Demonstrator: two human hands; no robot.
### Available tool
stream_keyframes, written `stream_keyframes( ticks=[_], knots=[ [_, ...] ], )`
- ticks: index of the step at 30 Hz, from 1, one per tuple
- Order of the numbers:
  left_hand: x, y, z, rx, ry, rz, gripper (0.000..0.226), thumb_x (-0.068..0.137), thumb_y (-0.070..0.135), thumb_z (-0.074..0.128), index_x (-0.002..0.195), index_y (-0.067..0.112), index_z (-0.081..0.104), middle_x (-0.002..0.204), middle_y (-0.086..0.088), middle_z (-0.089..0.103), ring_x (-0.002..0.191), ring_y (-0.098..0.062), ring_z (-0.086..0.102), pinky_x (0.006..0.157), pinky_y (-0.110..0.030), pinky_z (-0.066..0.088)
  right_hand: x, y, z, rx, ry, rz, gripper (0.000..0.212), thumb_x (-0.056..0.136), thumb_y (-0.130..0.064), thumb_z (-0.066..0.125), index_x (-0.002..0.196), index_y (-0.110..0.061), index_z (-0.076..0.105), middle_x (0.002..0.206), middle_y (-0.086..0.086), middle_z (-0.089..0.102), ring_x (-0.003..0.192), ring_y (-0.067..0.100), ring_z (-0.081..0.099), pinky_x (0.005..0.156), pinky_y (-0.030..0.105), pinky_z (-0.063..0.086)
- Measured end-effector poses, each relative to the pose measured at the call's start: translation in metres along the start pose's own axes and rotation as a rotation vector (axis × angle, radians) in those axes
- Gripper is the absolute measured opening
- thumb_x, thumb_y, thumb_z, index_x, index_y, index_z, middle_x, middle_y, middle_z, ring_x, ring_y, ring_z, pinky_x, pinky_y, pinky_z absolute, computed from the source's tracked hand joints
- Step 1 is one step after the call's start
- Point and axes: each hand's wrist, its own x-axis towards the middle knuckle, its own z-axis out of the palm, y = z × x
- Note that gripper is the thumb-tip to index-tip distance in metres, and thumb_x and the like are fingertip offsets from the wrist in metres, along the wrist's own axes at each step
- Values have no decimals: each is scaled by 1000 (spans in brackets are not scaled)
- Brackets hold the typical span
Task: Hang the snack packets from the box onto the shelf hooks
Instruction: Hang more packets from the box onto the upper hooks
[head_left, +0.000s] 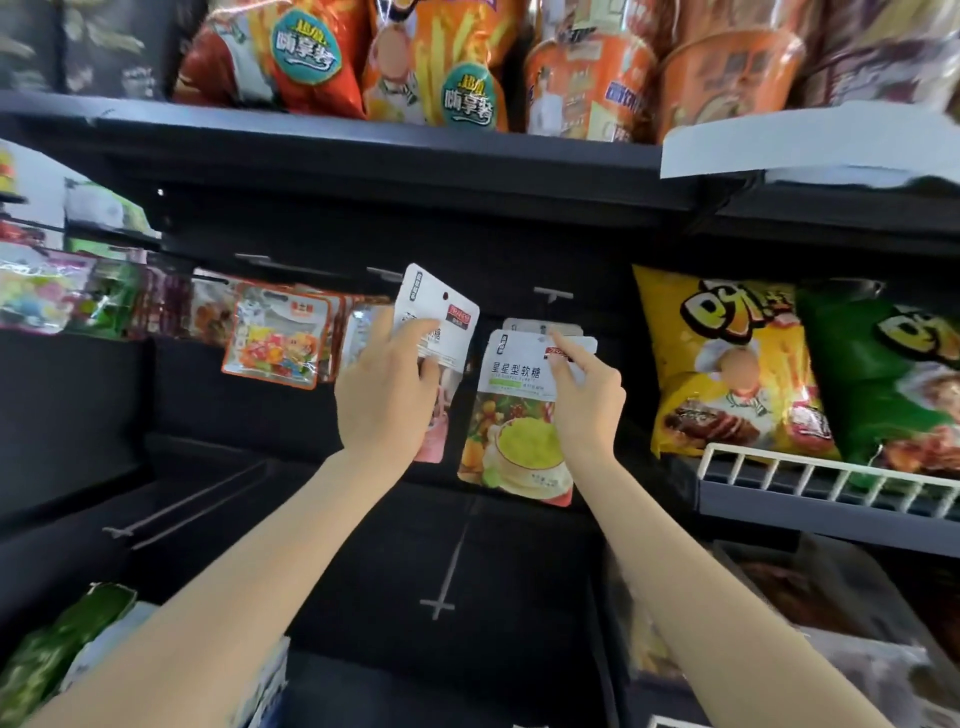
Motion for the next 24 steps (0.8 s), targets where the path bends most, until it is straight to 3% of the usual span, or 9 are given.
stream_keyframes(
  ticks=[3,6,9,13,16,21,24],
  knots=[
    [4,0,1,-3,-5,6,34,90,18,60,123,20,58,126,-4,52,75,-5,46,50,-9,25,5,4,-3,-14,-11,-22,32,96,-19,54,127,-19,60,86,-20,58,54,9,52,55,30,49],
    [8,0,2,-6,6,1,33,89,18,60,122,20,59,122,-4,54,79,-4,44,51,-7,23,0,5,-7,-48,-66,-127,32,95,-16,55,126,-19,61,95,-17,58,79,5,61,69,9,48],
    [10,-1,5,-2,-8,-8,33,89,18,60,123,20,59,122,-3,54,79,-4,46,51,-8,25,2,8,-5,-51,-58,-199,31,94,-15,56,125,-18,62,95,-12,60,77,1,57,71,1,43],
    [11,1,14,-16,-51,-21,35,90,19,60,125,22,58,127,-1,53,84,-10,58,52,-7,27,11,14,1,-69,9,-174,31,96,-16,53,127,-17,60,114,-6,65,89,-7,53,74,-4,38],
    [11,4,21,-23,-57,-3,34,90,18,60,124,21,59,127,-1,53,79,-5,50,52,-6,27,18,20,7,-95,25,-164,31,96,-17,53,126,-16,61,118,-1,65,77,-1,56,67,-6,36],
    [17,7,29,-36,-54,-18,35,91,19,59,125,22,58,132,-1,51,82,0,42,52,-6,26,44,35,18,-249,-4,-108,34,97,-17,52,130,-24,57,129,3,58,61,-2,49,56,6,41],
    [19,7,34,-19,-66,-27,35,92,21,57,127,24,56,134,0,49,84,1,40,50,-7,25,63,43,27,-304,-93,-18,44,94,-10,53,135,-28,50,137,10,44,81,10,59,76,26,55]
  ],
)
